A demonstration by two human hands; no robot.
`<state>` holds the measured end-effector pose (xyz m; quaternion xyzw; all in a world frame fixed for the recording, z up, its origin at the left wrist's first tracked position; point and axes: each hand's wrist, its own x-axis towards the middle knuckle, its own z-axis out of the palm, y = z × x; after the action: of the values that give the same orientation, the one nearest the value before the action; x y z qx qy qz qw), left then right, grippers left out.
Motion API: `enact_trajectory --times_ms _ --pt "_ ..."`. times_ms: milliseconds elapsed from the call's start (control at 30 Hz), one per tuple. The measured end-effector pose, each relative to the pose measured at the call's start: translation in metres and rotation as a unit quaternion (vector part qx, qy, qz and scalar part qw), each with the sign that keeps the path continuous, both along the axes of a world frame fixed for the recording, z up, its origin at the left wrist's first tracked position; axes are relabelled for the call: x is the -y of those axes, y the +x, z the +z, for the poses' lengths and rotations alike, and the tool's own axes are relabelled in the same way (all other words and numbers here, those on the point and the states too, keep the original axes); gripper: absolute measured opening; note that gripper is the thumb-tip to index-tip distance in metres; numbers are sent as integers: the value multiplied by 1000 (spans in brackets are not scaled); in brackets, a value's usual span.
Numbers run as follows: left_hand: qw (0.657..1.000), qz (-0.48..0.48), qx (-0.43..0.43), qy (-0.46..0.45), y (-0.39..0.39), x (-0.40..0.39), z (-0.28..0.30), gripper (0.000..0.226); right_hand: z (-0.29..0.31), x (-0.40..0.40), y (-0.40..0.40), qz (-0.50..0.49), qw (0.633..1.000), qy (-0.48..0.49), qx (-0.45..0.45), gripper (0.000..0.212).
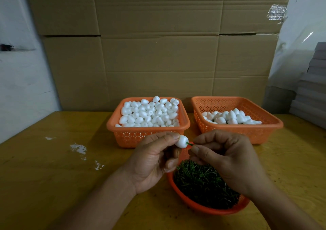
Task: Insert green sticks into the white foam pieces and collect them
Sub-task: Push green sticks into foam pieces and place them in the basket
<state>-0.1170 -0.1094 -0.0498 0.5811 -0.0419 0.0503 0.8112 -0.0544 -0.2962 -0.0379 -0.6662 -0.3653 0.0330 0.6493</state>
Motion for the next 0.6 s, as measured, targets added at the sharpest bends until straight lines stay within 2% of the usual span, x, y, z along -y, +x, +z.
enact_trajectory --times_ms 100,200,267,367,467,600 --pt "1000 -2 -1 1 0 0 0 19 0 2 -1 -27 998 -29 49 13" --pt "1000 -4 -3 1 0 0 1 21 -2 2 -4 -73 985 -66 141 6" --pt "1000 -7 -2 3 0 0 1 21 -3 1 -6 -98 973 -80 192 10" --pt "1000 -9 0 3 -1 1 2 22 -2 0 -9 -103 970 -79 205 9" --pt "1000 -4 9 4 -2 3 3 21 -2 -1 -10 -104 970 -80 205 19" --pt "999 26 22 8 -2 8 4 24 -4 -4 -9 -125 966 -82 212 14"
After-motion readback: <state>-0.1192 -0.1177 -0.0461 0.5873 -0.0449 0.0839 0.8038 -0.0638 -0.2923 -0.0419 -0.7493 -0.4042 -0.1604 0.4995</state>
